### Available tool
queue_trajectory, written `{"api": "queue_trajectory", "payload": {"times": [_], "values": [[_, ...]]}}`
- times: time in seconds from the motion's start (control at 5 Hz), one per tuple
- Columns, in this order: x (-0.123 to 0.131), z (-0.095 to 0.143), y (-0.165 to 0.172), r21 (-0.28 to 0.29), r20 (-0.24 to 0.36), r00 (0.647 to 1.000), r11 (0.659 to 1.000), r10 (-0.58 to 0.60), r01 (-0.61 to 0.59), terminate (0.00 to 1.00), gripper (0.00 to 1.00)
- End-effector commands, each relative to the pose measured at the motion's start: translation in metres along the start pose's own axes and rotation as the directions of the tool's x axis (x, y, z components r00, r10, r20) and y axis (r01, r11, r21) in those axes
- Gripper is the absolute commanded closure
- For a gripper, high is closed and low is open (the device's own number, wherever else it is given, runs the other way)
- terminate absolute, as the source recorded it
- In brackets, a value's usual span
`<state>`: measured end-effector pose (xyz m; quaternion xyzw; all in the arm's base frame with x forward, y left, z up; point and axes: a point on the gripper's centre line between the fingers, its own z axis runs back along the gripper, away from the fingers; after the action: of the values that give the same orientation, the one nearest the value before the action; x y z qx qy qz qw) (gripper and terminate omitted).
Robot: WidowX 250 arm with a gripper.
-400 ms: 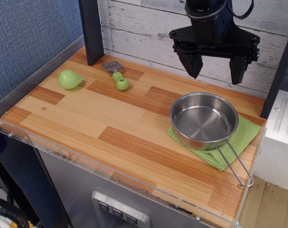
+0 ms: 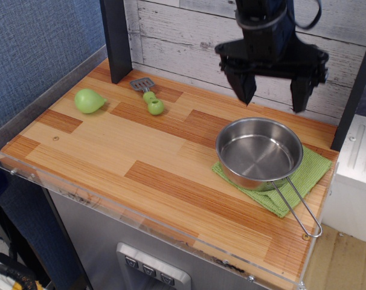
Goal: Put the pear inside of the silver pot.
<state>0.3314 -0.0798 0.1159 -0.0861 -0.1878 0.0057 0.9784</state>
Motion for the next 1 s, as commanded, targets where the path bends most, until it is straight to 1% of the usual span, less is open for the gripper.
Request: {"api": "queue_trajectory", "payload": {"times": [0.0, 0.2, 0.4, 0.6, 0.8], "values": [[0.019, 0.019, 0.054, 0.031, 0.059, 0.996, 0.997, 0.068, -0.07, 0.0, 0.0], [0.018, 0.022, 0.084, 0.034, 0.06, 0.989, 0.989, 0.139, -0.141, 0.0, 0.0], [0.015, 0.022, 0.112, 0.066, 0.057, 0.982, 0.981, 0.177, -0.181, 0.0, 0.0], [0.013, 0.016, 0.141, 0.094, 0.058, 0.967, 0.963, 0.249, -0.253, 0.0, 0.0], [0.014, 0.009, 0.171, 0.125, 0.067, 0.944, 0.936, 0.324, -0.33, 0.0, 0.0]]}}
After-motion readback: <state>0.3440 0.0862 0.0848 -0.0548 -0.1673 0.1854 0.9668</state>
